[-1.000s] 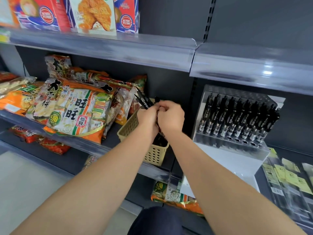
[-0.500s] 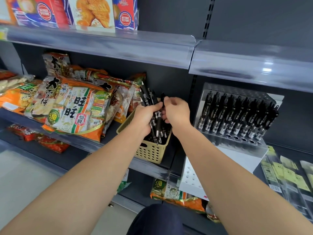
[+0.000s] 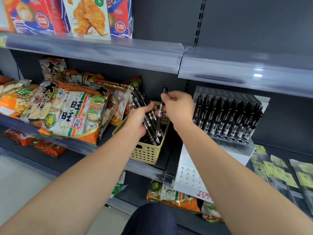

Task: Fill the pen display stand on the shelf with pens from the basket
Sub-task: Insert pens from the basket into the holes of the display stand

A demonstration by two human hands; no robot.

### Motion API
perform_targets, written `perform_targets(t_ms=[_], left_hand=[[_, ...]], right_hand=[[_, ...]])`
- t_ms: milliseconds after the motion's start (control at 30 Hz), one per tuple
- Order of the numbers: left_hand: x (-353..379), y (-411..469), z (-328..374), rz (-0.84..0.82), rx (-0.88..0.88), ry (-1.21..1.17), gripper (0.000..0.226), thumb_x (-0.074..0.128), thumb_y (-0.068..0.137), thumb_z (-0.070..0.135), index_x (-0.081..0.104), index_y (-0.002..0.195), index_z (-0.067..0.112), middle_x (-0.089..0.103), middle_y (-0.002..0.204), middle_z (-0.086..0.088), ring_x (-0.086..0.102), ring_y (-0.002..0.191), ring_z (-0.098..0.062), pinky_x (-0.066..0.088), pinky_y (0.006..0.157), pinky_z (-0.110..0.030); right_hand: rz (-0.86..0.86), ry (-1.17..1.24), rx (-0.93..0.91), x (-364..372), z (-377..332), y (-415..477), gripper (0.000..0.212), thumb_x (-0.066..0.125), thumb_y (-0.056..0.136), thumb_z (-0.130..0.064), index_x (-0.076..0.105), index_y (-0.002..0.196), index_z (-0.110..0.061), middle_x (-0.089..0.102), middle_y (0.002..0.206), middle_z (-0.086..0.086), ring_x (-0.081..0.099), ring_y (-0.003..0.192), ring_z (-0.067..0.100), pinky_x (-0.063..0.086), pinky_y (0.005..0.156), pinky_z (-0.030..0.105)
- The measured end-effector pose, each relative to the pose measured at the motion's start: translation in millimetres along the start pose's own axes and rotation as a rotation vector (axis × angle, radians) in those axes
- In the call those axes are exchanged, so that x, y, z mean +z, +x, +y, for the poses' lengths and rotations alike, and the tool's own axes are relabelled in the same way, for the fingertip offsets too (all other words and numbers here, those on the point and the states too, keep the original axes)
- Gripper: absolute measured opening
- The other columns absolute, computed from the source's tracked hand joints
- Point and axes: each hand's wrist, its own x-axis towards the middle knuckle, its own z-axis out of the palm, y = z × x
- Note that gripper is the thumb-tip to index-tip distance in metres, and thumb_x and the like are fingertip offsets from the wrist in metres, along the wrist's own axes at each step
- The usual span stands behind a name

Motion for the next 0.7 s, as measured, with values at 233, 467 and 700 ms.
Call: perform_targets(t_ms=[233, 467, 700], left_hand=[[15.4, -9.3, -7.2, 0.013, -0.083, -0.032, 0.010, 0.058, 0.092, 0.007, 0.063, 0.088, 0.000, 0.068, 0.072, -0.006, 0.066, 0.059, -0.018, 0.057, 0.066, -0.036], [38.9, -30.8, -20.4, -0.028, -0.151, -0.052, 0.011, 0.057, 0.093, 0.011, 0.062, 0.089, 0.001, 0.063, 0.075, -0.006, 0.062, 0.059, -0.017, 0.055, 0.056, -0.030], [62.7, -57.4, -38.5, -0.053, -0.244, -0.076, 0.015, 0.057, 0.093, 0.010, 0.062, 0.083, 0.000, 0.064, 0.067, -0.005, 0.061, 0.062, -0.018, 0.052, 0.063, -0.033]], right_hand=[[0.039, -0.066, -0.137, -36.4, -9.3, -11.4, 0.016, 0.074, 0.081, -0.027, 0.063, 0.069, -0.029, 0.070, 0.071, -0.001, 0.069, 0.070, 0.020, 0.058, 0.074, 0.042], [0.106, -0.119, -0.151, -86.1, -15.2, -23.4, 0.022, 0.073, 0.082, -0.028, 0.058, 0.066, -0.032, 0.069, 0.072, -0.002, 0.069, 0.070, 0.019, 0.058, 0.074, 0.043], [0.205, -0.188, -0.181, -131.5, -16.5, -31.9, 0.019, 0.071, 0.083, -0.031, 0.058, 0.069, -0.032, 0.068, 0.073, -0.004, 0.069, 0.072, 0.019, 0.057, 0.073, 0.042]])
